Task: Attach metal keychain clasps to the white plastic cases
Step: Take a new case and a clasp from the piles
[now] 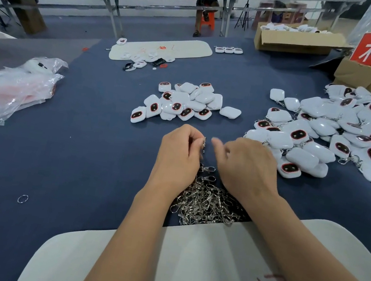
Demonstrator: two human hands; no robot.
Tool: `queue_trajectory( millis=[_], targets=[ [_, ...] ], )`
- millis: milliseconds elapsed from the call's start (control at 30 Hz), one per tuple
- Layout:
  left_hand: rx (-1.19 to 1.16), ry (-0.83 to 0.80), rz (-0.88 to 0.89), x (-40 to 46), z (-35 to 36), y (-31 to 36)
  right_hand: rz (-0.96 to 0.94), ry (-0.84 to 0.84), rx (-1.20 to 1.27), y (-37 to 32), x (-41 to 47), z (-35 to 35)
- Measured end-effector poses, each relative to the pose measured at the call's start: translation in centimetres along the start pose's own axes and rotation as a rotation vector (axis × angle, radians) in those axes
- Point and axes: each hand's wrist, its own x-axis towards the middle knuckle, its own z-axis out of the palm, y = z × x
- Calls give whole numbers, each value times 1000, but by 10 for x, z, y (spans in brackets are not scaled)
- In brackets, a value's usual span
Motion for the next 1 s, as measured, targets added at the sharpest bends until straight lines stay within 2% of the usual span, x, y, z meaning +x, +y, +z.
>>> queue_trajectory(
  millis=[100, 200, 267, 367, 533, 833, 1000],
  targets=[
    [-41, -68, 14, -1, 2, 2, 113, 118, 502, 7, 4, -1],
    [-43, -97, 29, -2, 2, 3, 75, 15, 694, 11, 4, -2],
    [-40, -88, 37, -2, 1, 2, 21, -58, 701, 10, 4, -2],
    [-60, -86, 31, -1, 0, 3, -43, -82, 700, 11, 4, -3],
    [-85, -88, 31, -1, 0, 3, -25, -130, 782, 12, 4, -6],
    [24, -92, 62, -3, 0, 3, -195, 37, 555, 13, 5, -2],
    [80, -84, 59, -4, -1, 3, -279, 75, 444, 13, 5, -1]
  ],
)
